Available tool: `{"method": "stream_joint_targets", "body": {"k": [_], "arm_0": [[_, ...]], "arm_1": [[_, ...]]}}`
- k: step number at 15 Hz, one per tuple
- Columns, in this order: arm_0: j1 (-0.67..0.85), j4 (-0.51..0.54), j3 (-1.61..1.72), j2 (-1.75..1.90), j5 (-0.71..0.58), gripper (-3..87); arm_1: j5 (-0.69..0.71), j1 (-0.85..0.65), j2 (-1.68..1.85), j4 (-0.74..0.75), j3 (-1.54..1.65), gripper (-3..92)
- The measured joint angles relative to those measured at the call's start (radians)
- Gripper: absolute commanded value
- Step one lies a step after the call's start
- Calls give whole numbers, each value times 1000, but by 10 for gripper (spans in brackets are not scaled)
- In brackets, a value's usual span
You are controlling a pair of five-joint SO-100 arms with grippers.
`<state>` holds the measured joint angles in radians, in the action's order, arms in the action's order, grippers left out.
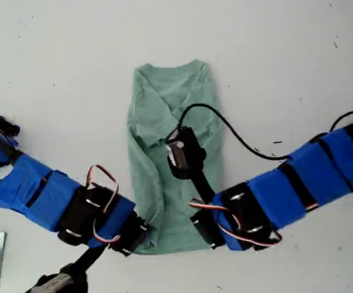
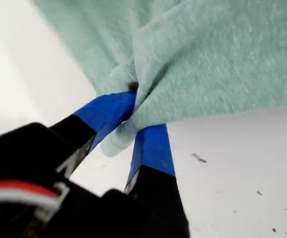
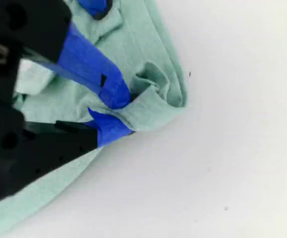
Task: Fold t shirt
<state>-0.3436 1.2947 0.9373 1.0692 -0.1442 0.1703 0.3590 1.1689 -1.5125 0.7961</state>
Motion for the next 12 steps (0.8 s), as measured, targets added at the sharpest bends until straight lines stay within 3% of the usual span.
{"method": "stream_joint_targets", "body": {"k": [4, 10, 11, 12], "arm_0": [[51, -18, 9, 89, -75, -2], [420, 63, 170, 298, -204, -2], [468, 69, 178, 304, -229, 57], [497, 77, 190, 318, -241, 244]], "arm_1": [[152, -127, 98, 2, 54, -12], [325, -468, 166, 14, 147, 10], [342, -517, 176, 21, 155, 104], [344, -558, 186, 23, 167, 231]]}}
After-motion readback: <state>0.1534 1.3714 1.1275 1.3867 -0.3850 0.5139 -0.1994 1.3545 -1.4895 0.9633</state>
